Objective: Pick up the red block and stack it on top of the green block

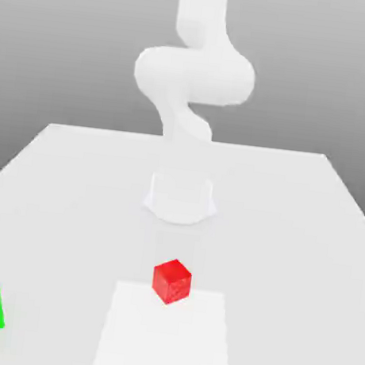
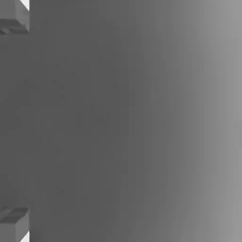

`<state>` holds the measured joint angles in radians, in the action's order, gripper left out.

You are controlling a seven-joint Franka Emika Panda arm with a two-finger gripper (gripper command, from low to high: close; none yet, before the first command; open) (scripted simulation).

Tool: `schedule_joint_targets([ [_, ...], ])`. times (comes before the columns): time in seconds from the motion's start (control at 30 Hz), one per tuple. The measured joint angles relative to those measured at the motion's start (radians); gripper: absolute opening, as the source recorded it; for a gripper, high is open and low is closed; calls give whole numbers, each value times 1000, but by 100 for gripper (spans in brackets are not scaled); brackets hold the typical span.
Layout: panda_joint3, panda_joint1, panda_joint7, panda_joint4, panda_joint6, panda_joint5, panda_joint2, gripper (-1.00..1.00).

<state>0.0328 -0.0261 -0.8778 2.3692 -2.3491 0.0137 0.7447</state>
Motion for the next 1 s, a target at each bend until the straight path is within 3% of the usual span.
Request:
schedule_joint_targets([
  [0.57,216,-181,-709,580,-457,99,-544,0],
  [0.73,215,-230,-874,594,-615,-52,-741,0],
  [0.9,40,-103,-998,575,-739,-227,-888,0],
  [0.93,17,-83,-1003,573,-755,-236,-906,-100],
  [1.0,17,-83,-1004,573,-755,-236,-906,-100],
])
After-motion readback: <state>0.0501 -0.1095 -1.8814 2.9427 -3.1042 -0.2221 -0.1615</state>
